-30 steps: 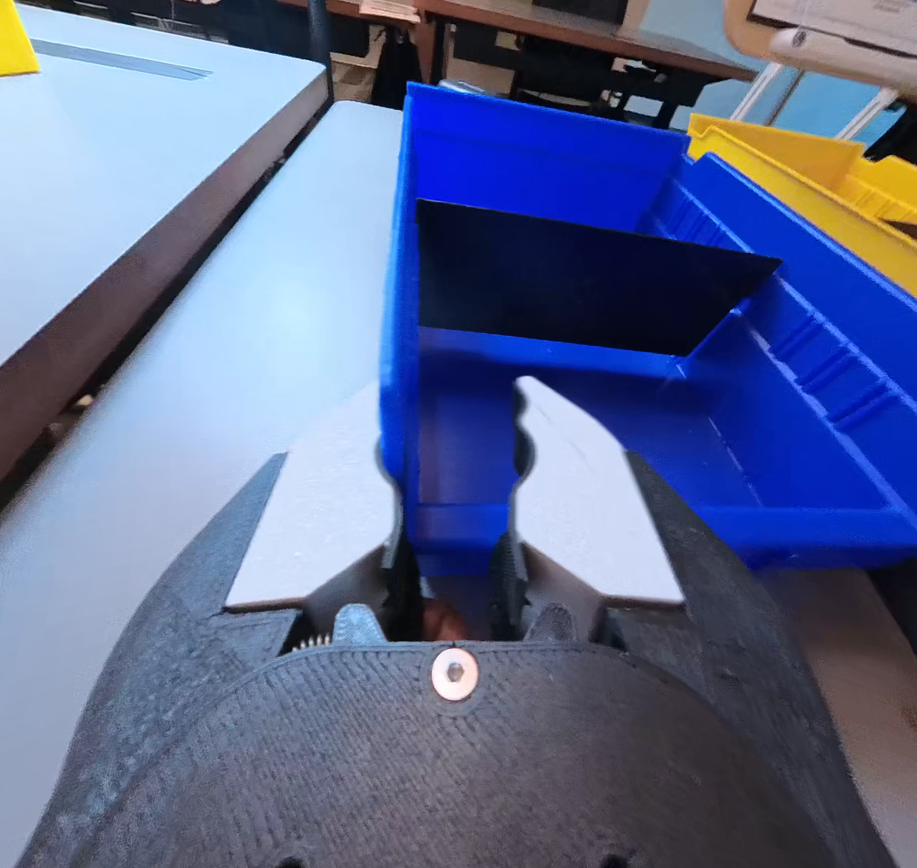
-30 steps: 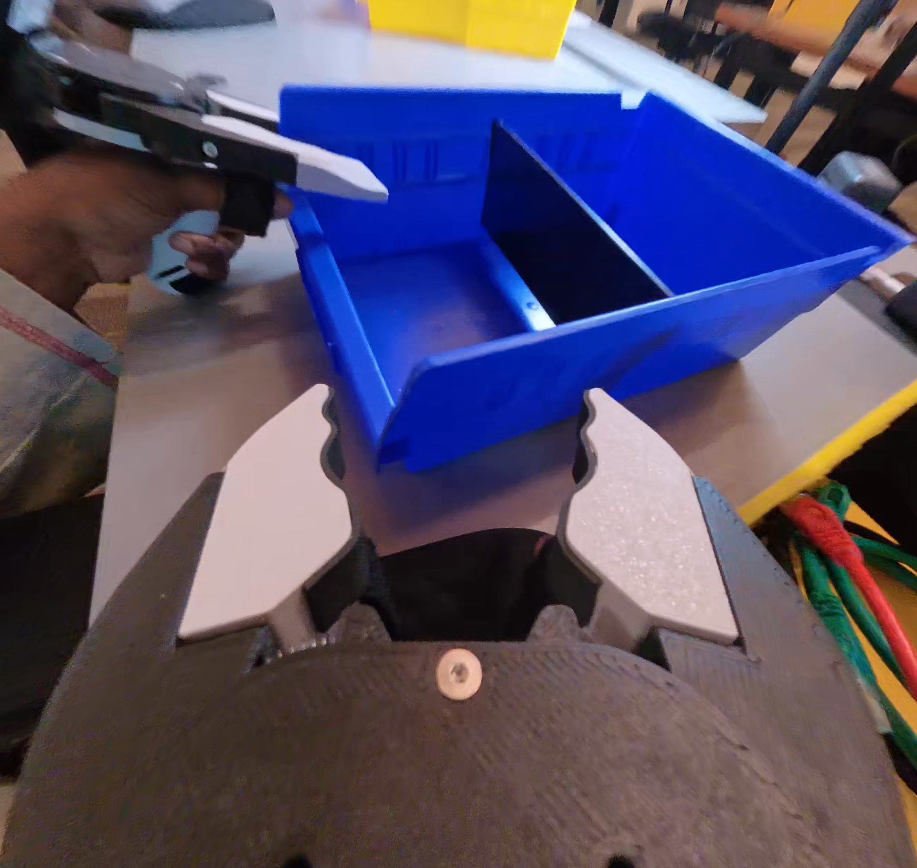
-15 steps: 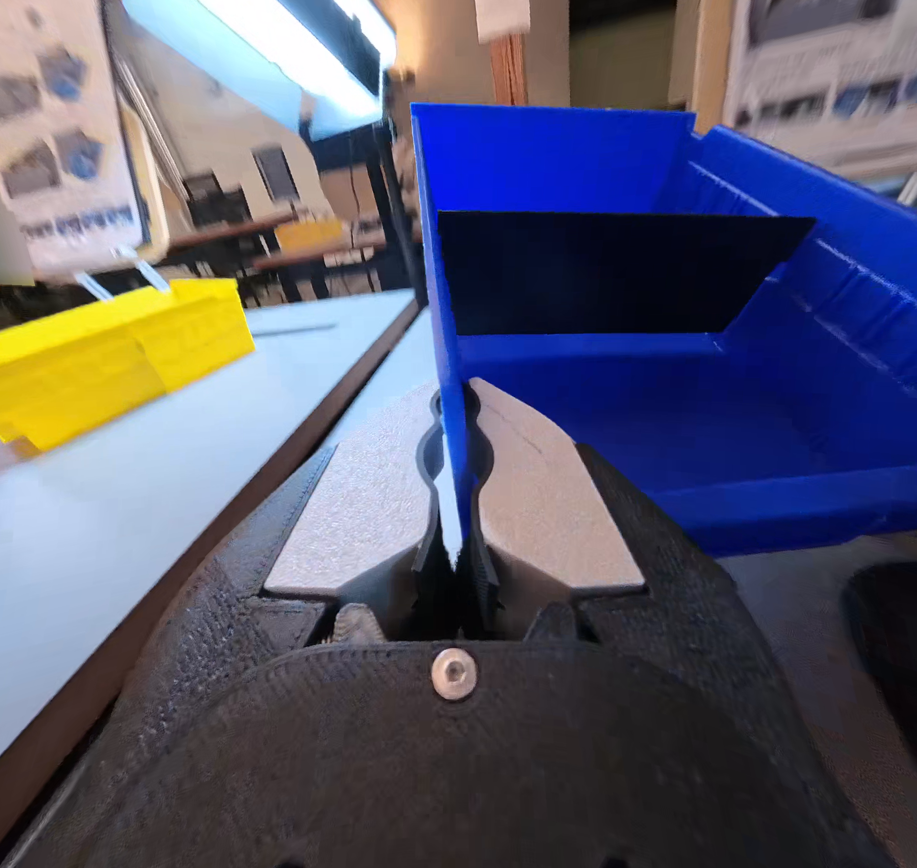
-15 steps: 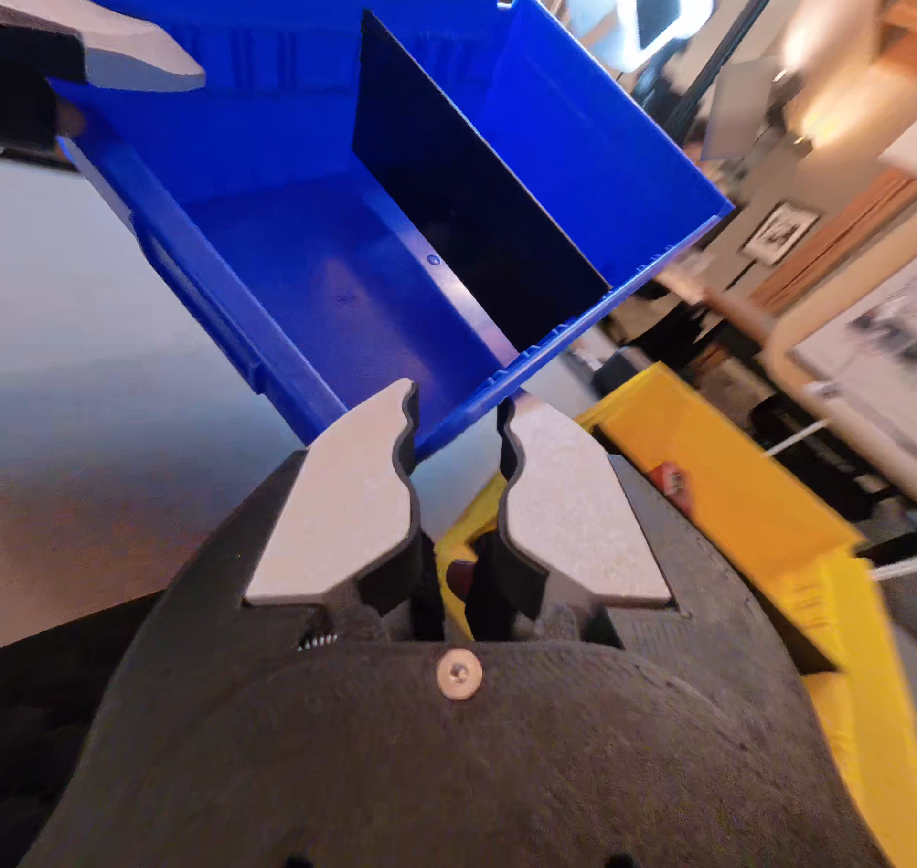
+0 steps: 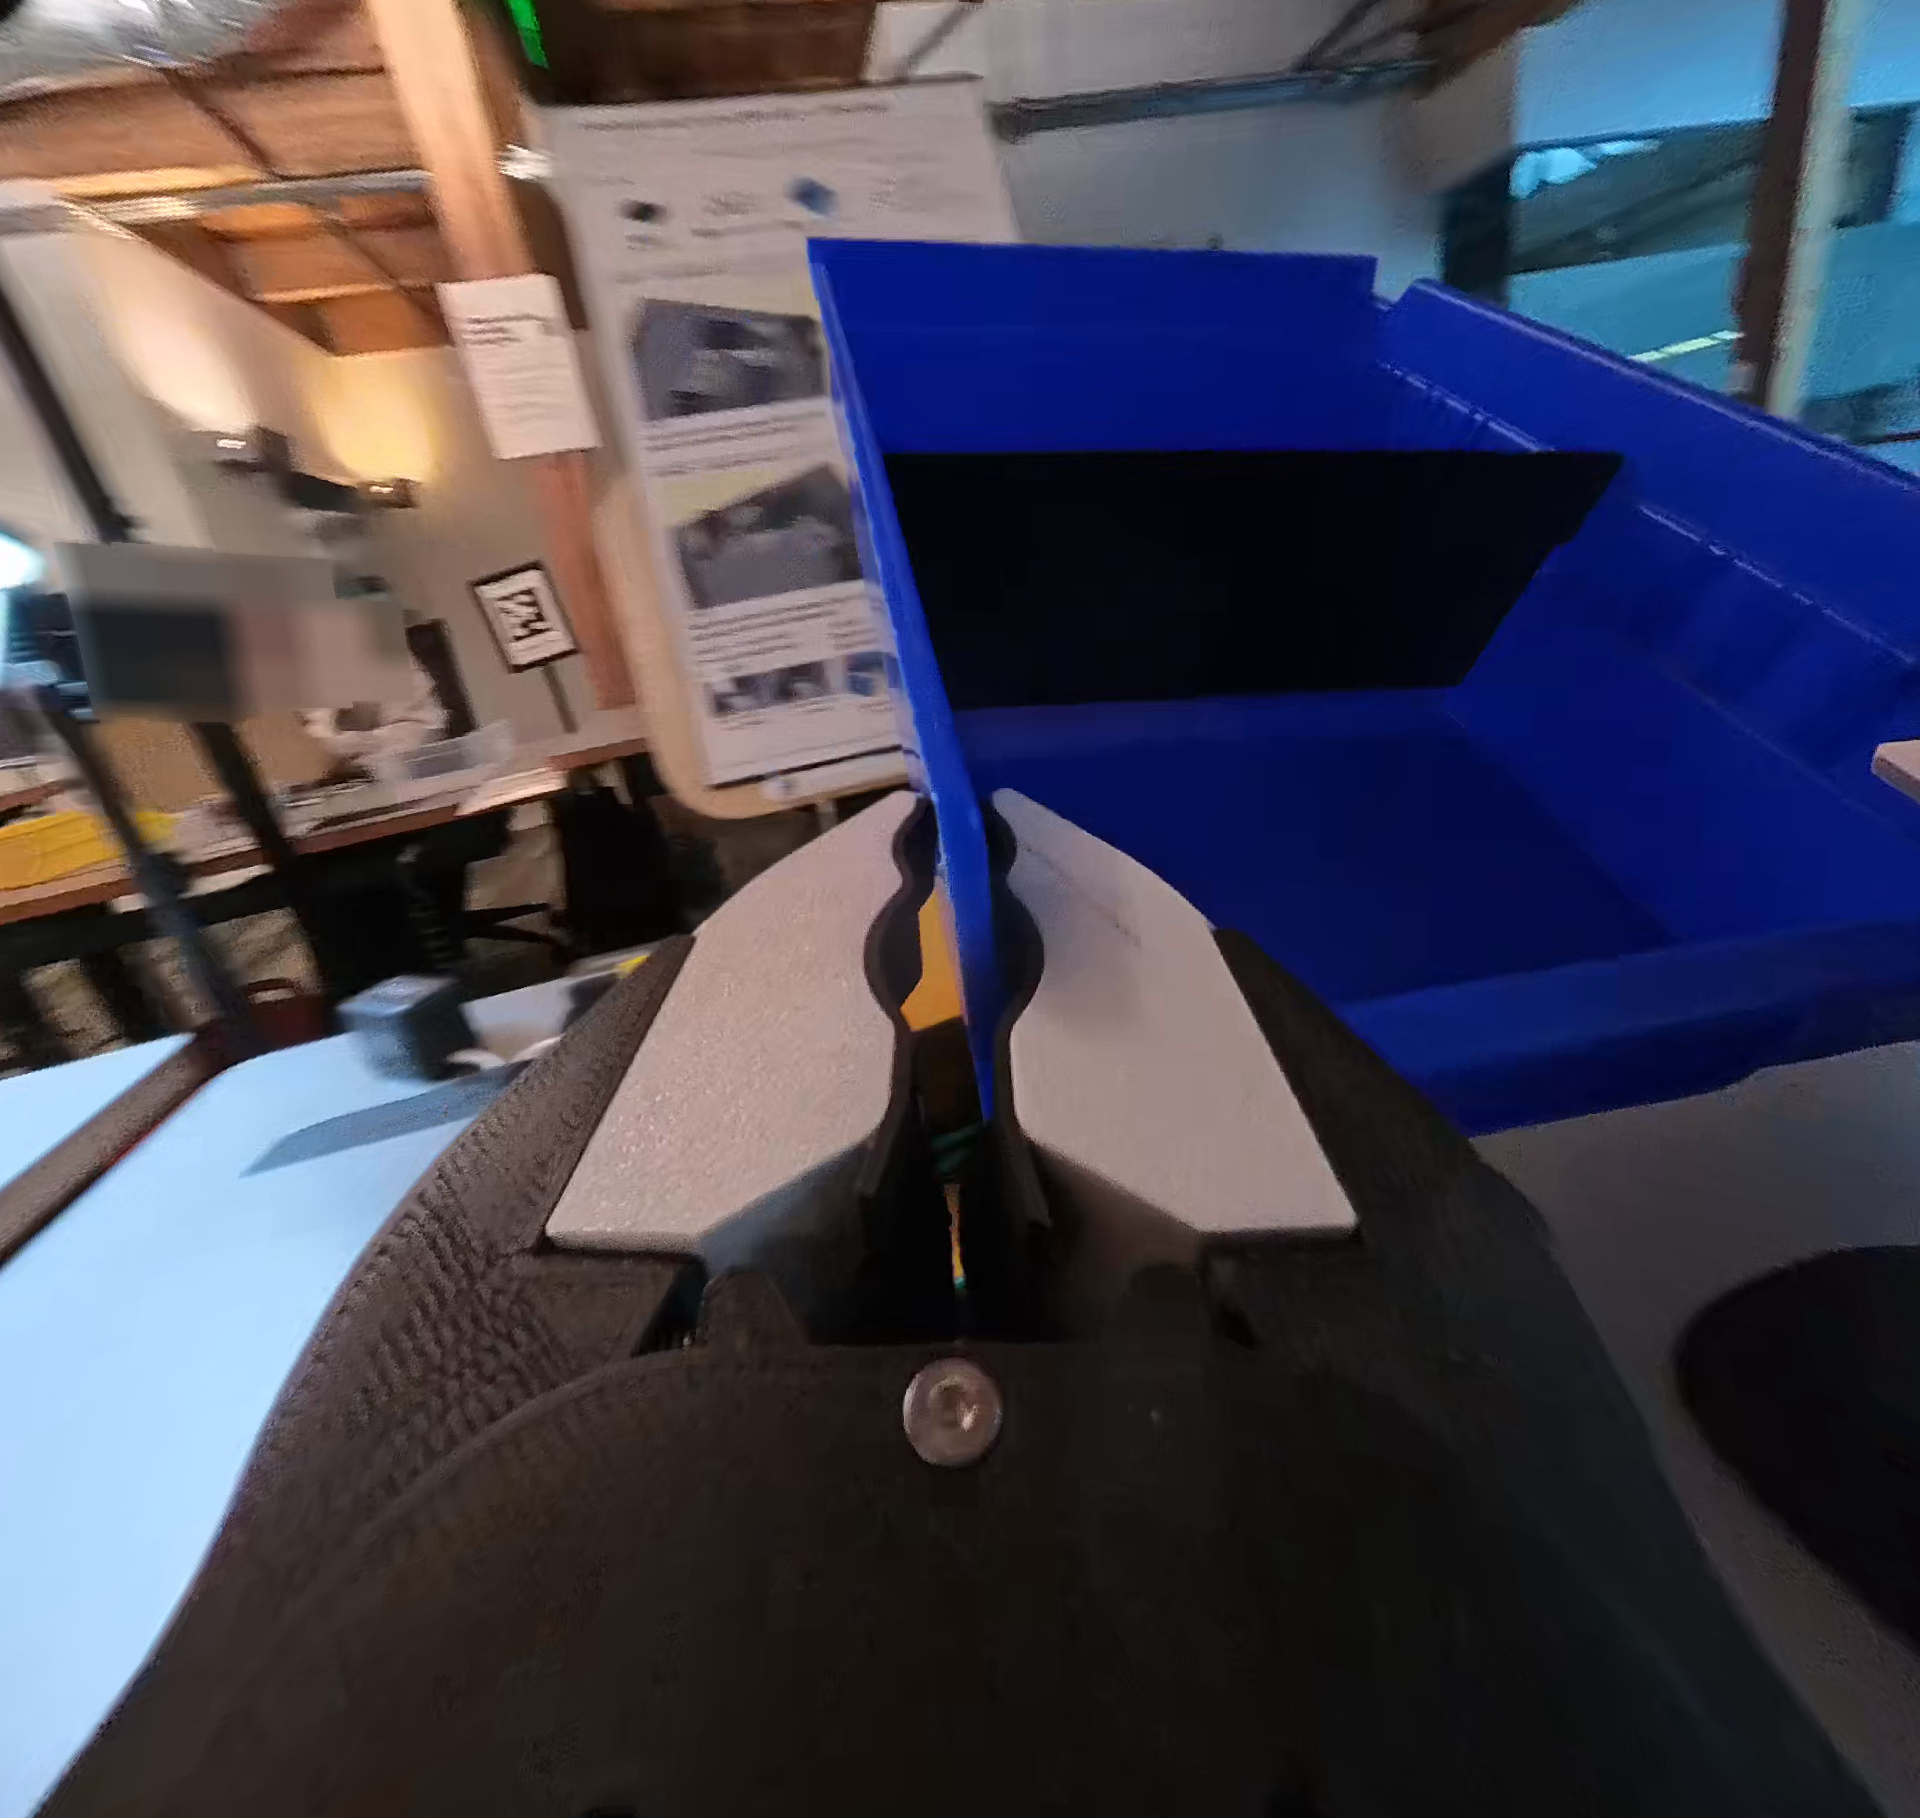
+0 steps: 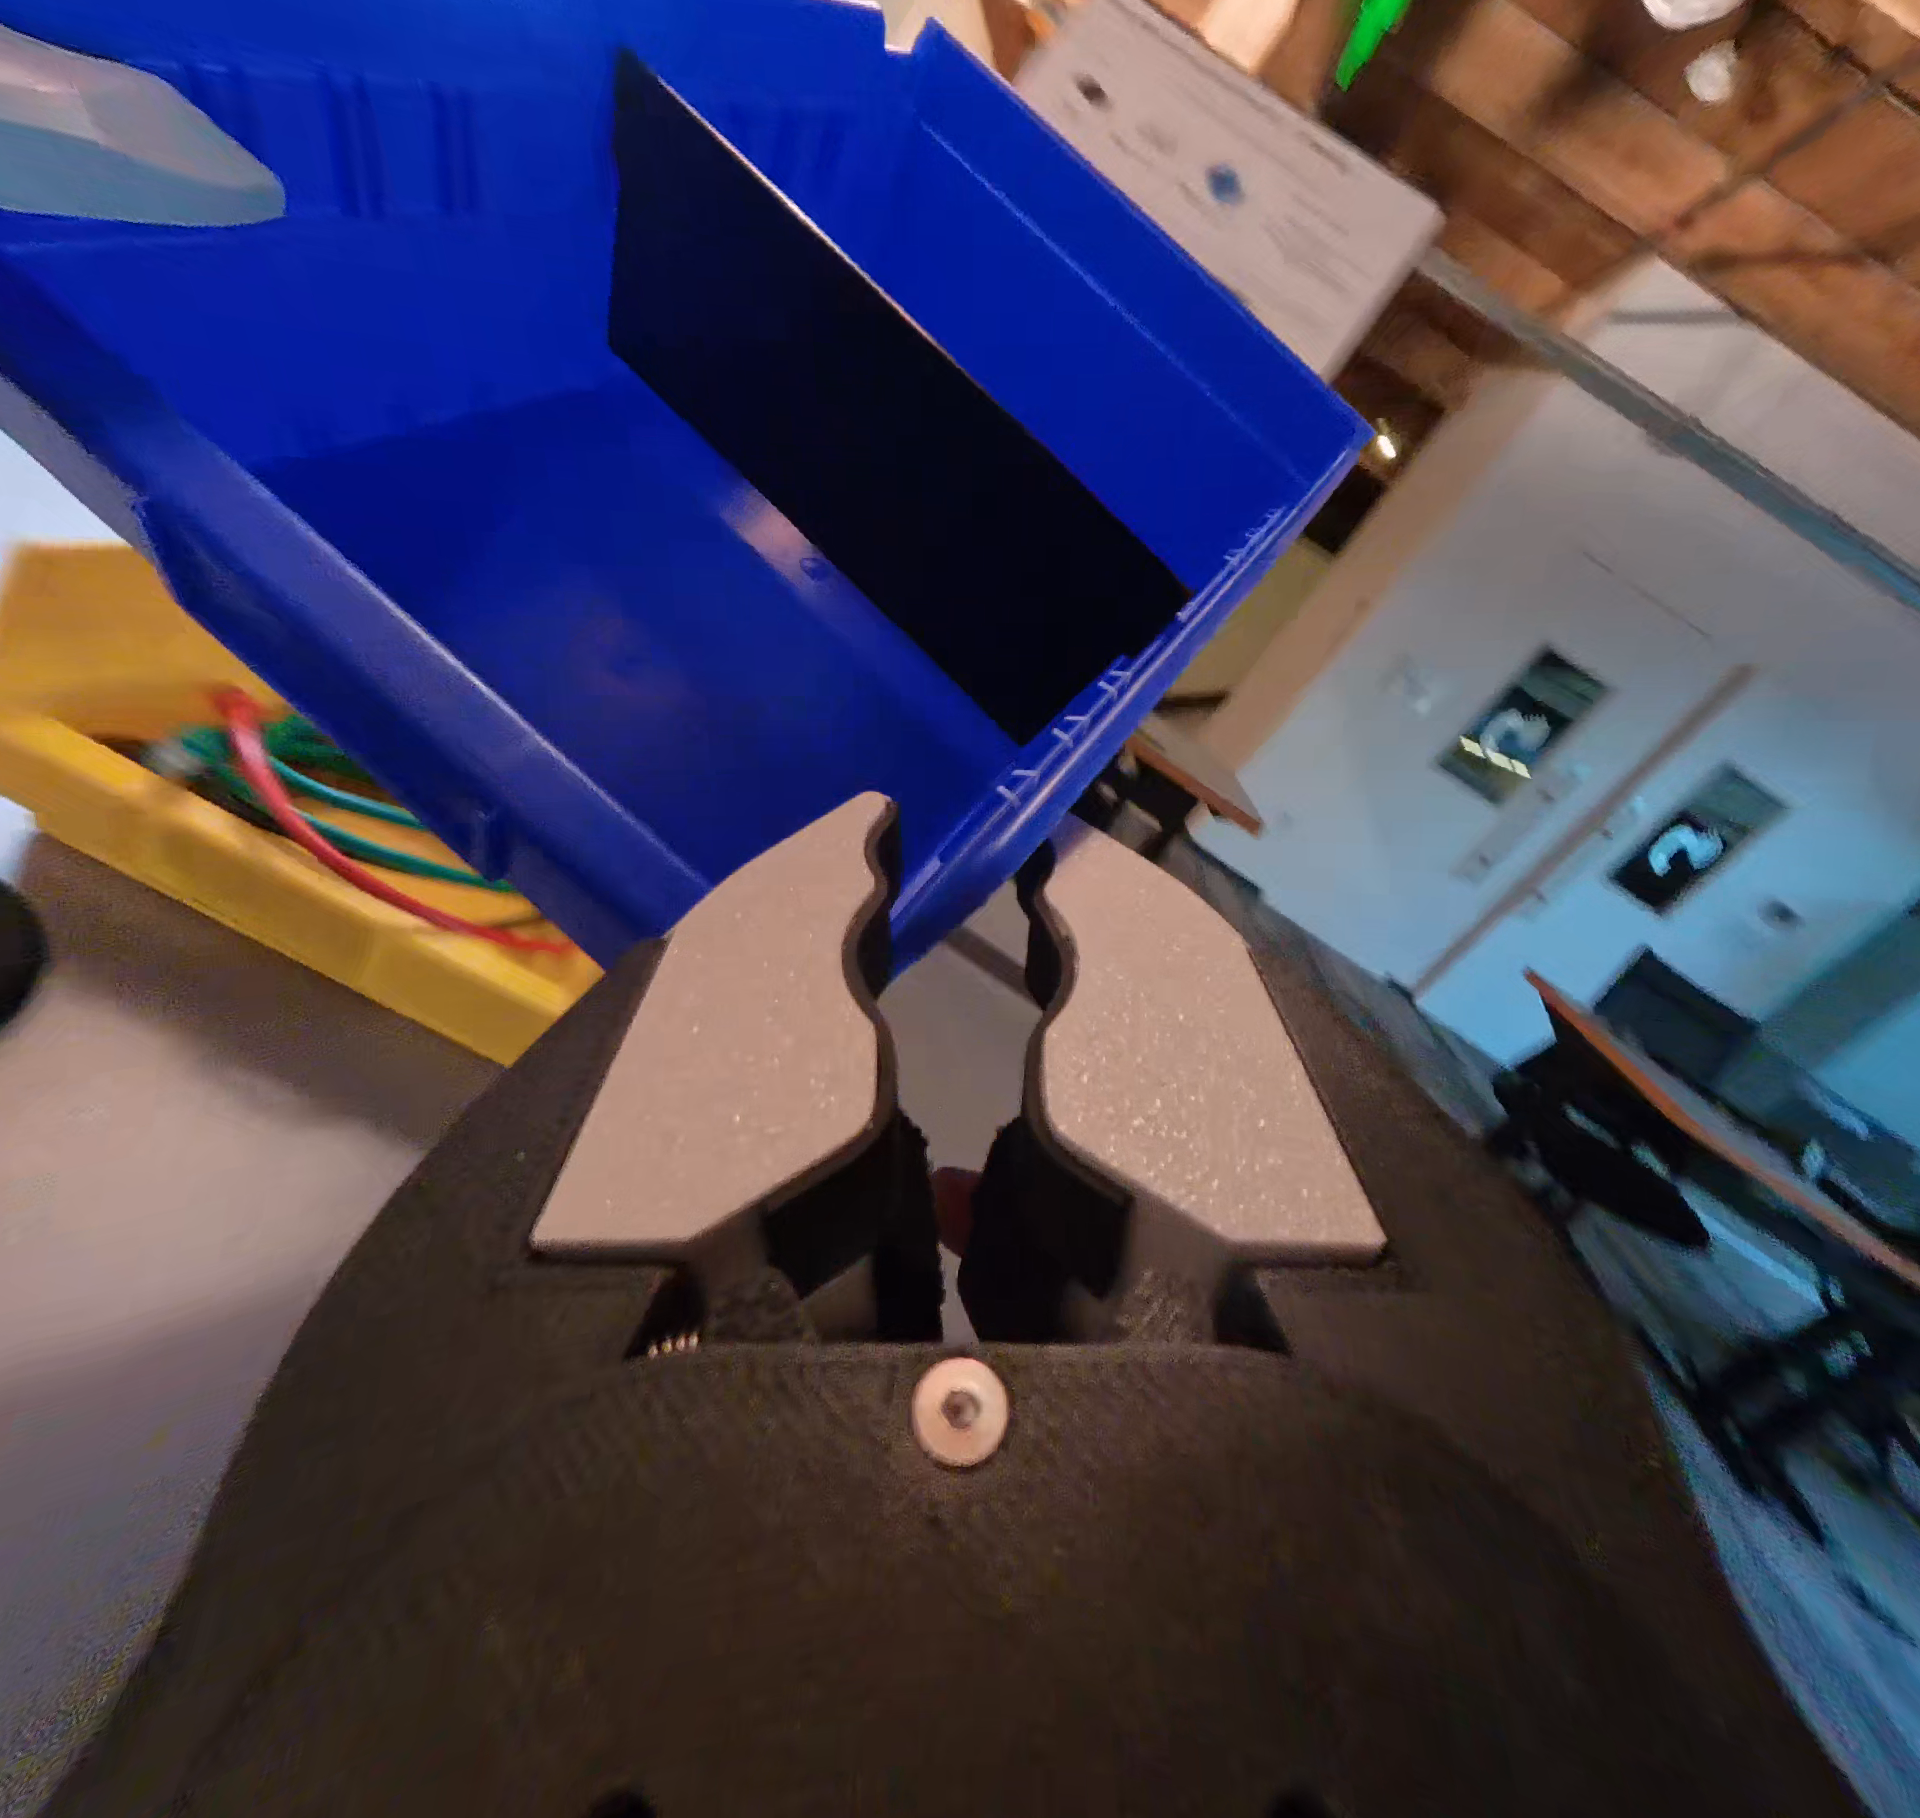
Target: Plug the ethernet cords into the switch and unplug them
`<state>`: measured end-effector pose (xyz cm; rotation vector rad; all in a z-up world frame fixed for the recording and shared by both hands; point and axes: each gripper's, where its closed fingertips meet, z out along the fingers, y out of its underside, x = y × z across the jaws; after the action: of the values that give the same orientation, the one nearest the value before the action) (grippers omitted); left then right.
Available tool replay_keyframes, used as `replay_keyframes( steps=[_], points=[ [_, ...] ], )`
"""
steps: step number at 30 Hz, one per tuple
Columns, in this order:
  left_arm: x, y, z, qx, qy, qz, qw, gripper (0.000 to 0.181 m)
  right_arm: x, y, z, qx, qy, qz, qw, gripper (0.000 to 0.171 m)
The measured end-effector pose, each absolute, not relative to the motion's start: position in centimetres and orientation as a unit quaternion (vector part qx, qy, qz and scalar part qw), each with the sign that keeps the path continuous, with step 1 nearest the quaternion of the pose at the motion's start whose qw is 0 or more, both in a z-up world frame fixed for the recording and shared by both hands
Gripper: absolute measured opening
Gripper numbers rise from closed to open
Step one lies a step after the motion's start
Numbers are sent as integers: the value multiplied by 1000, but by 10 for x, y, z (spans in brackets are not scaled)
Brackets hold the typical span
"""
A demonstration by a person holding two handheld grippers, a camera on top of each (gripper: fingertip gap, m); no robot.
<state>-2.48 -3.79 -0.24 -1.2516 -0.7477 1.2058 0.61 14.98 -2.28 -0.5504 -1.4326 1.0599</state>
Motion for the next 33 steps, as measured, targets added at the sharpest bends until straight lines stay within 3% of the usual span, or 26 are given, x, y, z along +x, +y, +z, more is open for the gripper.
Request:
replay_keyframes(
  steps=[7, 16, 22, 24, 27, 31, 33],
  points=[
    [-67, 114, -62, -642, -263, 447, 564, 9, -3, 290, -90, -374, -608, 395, 579, 19],
    [-111, 178, -141, -724, -255, 353, 535, 10, -23, 343, -166, -457, -646, 307, 529, 20],
    [-106, 188, -175, -784, -232, 283, 501, 20, -22, 353, -168, -463, -635, 316, 532, 18],
    [-100, 185, -180, -803, -246, 245, 484, 47, -21, 353, -167, -463, -632, 341, 520, 19],
    [-84, 163, -152, -801, -234, 262, 485, 63, -15, 357, -156, -458, -620, 372, 516, 46],
    [-54, 106, -129, -814, -163, 324, 453, 62, -7, 340, -125, -350, -651, 353, 574, 69],
    [-44, 72, -138, -837, -131, 345, 403, 46, -4, 316, -115, -289, -677, 339, 586, 61]
  ],
)
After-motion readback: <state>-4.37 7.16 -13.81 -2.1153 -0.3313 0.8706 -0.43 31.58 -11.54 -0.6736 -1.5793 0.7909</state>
